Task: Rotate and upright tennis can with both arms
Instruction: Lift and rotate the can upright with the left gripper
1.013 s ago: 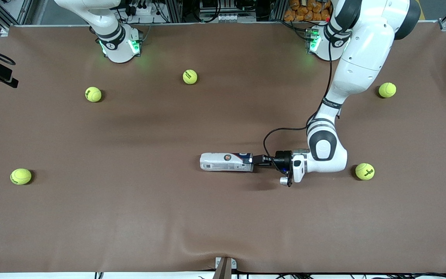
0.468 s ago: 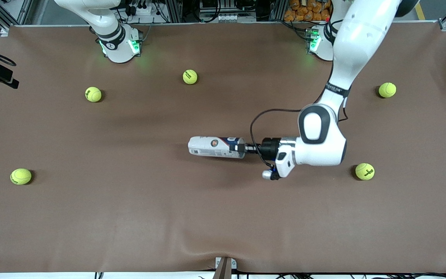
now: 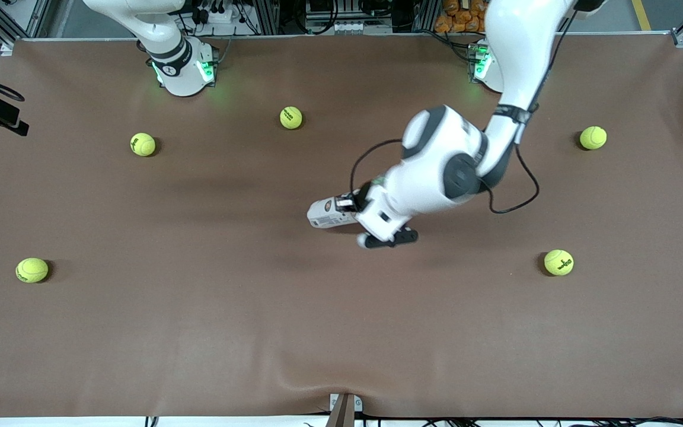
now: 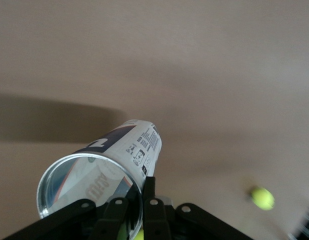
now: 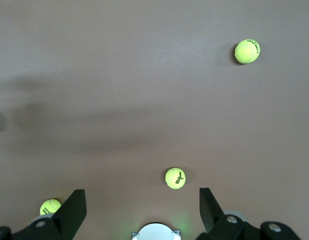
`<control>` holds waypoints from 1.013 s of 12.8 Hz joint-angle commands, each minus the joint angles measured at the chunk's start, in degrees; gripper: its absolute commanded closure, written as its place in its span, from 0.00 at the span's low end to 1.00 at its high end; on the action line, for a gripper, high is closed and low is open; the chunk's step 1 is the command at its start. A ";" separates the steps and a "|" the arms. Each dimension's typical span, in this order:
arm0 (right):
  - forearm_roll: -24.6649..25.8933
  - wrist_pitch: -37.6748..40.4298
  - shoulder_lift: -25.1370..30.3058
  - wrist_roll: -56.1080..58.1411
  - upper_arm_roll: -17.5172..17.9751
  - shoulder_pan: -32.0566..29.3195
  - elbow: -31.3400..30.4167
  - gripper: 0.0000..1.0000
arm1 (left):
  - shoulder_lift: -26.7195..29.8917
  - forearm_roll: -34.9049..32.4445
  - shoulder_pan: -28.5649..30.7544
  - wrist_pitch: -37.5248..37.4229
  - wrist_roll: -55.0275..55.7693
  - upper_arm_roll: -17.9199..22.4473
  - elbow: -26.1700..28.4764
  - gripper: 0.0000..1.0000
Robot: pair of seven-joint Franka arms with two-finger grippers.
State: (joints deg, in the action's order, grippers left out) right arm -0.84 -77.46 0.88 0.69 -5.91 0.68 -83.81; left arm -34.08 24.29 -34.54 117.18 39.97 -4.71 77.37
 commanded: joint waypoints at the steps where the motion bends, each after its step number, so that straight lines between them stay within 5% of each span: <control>1: 0.66 0.64 -0.27 -0.69 0.11 0.55 0.31 0.00 | -0.19 -13.25 -6.48 -0.37 15.17 1.20 -2.31 1.00; 5: 0.66 0.55 -0.27 -0.69 0.11 0.38 0.40 0.00 | -2.47 -24.54 -13.07 -3.09 27.06 3.37 -4.16 1.00; 8: 0.66 0.55 -0.27 -0.69 0.11 0.46 0.40 0.00 | -2.65 -25.09 -18.97 -6.52 28.49 10.06 -4.16 1.00; 13: 0.66 0.55 -0.18 -0.69 0.11 0.55 0.40 0.00 | -3.97 -25.09 -19.51 -6.88 28.50 10.60 -4.16 1.00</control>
State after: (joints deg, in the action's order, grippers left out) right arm -0.84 -77.40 0.81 0.69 -5.80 0.82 -83.84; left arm -37.04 0.61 -53.52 111.60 67.28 5.11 75.28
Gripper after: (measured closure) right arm 0.000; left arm 0.956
